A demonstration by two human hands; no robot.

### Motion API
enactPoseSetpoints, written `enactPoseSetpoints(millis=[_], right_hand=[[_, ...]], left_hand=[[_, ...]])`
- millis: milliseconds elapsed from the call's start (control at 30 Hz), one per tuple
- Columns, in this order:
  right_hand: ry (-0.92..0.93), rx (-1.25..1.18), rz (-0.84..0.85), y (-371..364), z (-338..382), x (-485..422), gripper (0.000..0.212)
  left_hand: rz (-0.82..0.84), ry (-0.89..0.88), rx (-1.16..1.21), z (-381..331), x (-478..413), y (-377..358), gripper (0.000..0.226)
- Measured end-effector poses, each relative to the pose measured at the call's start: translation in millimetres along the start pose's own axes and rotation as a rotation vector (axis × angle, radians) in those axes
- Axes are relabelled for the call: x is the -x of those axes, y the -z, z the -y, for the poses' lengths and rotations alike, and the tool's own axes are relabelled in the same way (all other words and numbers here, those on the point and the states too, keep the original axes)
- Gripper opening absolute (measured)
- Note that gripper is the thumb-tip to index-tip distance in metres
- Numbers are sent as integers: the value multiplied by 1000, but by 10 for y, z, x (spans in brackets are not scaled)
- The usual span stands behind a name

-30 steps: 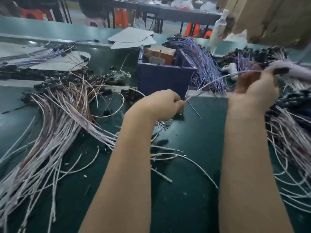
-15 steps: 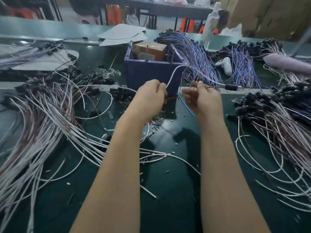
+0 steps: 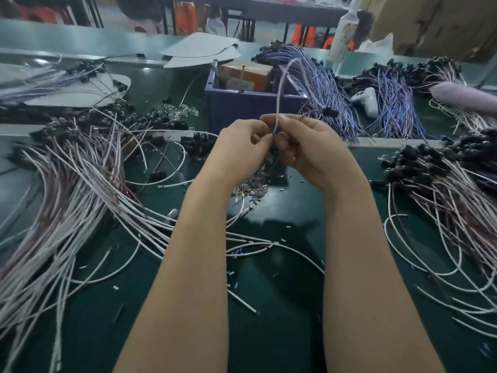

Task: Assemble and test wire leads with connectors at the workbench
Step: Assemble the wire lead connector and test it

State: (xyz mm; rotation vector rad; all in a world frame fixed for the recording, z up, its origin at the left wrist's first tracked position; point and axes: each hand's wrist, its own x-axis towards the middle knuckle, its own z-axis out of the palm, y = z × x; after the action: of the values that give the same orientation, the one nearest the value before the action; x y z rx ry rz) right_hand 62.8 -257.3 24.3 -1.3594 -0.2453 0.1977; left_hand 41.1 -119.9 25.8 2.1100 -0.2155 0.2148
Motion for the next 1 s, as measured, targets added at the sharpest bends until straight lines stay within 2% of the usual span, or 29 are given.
enactPoseSetpoints(millis=[67, 133, 200, 267, 367, 467, 533, 600, 667, 733, 800, 900, 1000], right_hand=[[-8, -17, 38, 7, -8, 0, 22], [10, 48, 8, -23, -33, -10, 18], [99, 203, -162, -78, -55, -45, 16], [196, 248, -420, -78, -62, -79, 18], [215, -41, -738, 76, -2, -61, 20], [229, -339, -859, 203, 40, -18, 27], [243, -399, -876, 199, 43, -22, 29], [255, -409, -859, 159, 45, -34, 30], [260, -438, -837, 133, 61, -45, 29], [243, -503, -800, 132, 77, -53, 29], [203, -539, -756, 146, 68, -61, 30], [103, -515, -679, 148, 25, -79, 30], [27, -557, -590, 129, -18, -103, 29]], left_hand=[[-32, 14, 1, 14, -4, -11, 19], [-30, 34, 7, 27, -7, -17, 19], [-8, 53, -12, 31, -9, -20, 17], [8, 106, -68, 55, -20, -11, 14], [-82, 347, -198, 128, -35, 92, 13], [-224, 538, -351, 208, -27, 265, 12], [-325, 468, -313, 189, -27, 334, 19], [-415, 292, -172, 138, -34, 325, 24], [-337, 247, 76, 57, -30, 262, 26], [-130, 359, 304, 0, -22, 162, 32], [-20, 436, 476, -14, -26, 71, 32], [-69, 393, 715, -25, -31, -17, 19], [-87, 304, 841, -8, -28, -52, 20]])
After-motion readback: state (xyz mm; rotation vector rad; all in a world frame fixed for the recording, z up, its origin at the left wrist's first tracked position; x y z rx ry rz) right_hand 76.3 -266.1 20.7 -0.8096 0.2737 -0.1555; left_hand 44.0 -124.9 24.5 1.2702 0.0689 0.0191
